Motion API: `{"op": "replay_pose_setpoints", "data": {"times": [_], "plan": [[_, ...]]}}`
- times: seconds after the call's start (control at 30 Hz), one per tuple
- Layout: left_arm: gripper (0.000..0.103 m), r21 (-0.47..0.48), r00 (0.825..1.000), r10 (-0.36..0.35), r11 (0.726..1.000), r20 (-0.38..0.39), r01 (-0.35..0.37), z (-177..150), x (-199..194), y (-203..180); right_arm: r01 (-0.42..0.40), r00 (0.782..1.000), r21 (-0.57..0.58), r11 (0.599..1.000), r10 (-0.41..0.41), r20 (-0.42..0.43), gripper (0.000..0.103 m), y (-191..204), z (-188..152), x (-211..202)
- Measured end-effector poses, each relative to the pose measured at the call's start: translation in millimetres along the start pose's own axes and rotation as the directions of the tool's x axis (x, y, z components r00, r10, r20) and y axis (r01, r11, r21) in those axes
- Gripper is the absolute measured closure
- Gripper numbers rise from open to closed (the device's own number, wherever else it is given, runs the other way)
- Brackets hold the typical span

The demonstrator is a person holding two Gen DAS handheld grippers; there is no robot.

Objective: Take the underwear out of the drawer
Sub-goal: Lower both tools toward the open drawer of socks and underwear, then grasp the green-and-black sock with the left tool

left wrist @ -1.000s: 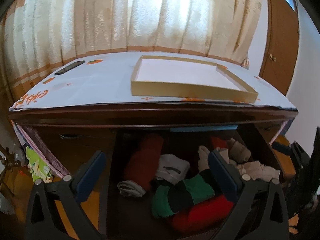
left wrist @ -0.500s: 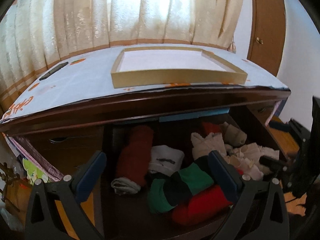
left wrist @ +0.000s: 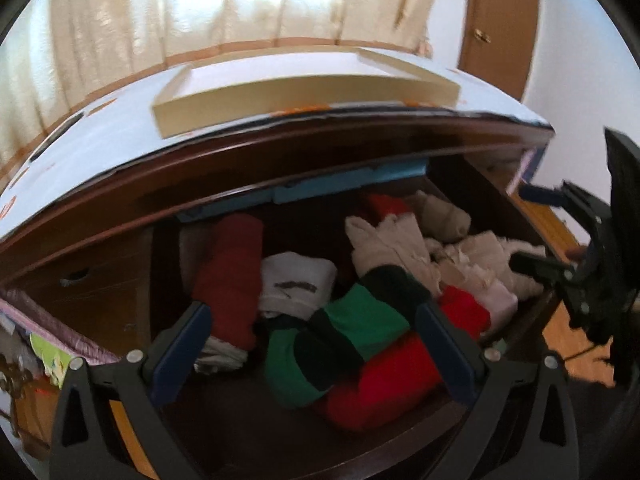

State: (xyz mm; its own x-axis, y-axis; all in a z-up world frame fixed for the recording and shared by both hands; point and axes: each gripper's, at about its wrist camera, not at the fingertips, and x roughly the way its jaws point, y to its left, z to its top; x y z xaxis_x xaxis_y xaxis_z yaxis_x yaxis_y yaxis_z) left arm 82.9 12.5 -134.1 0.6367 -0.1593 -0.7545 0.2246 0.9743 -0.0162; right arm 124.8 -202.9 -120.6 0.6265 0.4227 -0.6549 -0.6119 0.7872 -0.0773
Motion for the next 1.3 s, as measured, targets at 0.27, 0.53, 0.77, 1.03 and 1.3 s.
{"op": "replay_pose_setpoints", "data": {"times": [0.27,0.53,0.77,1.03,1.3], "plan": [[0.0,0.051,0.994,-0.079,0.995,-0.078,0.083,3.1,19.7,-9.9,0.003,1.0,0.01,1.0,-0.003,-0.007,0.0,-1.3,-2.8,2.0],[0.006,0.003,0.971,-0.182,0.983,-0.157,0.185,1.9,43.0,-5.9,-0.006,1.0,0.008,1.0,0.006,-0.02,0.0,1.3,-6.0,6.5],[0.027,-0.047,0.944,-0.241,0.97,-0.226,0.237,1.8,63.4,-2.8,-0.005,1.0,0.006,1.0,0.005,-0.027,0.0,3.3,-8.3,7.1],[0.043,-0.025,0.927,-0.243,0.969,-0.286,0.247,1.8,71.1,-6.2,0.003,0.999,0.004,1.0,-0.003,-0.032,0.0,3.3,-9.3,6.3],[0.079,-0.031,0.948,-0.232,0.972,-0.217,0.231,-2.9,62.1,-0.8,0.023,0.999,0.019,1.0,-0.022,-0.046,0.0,-4.7,-6.7,6.7]]}}
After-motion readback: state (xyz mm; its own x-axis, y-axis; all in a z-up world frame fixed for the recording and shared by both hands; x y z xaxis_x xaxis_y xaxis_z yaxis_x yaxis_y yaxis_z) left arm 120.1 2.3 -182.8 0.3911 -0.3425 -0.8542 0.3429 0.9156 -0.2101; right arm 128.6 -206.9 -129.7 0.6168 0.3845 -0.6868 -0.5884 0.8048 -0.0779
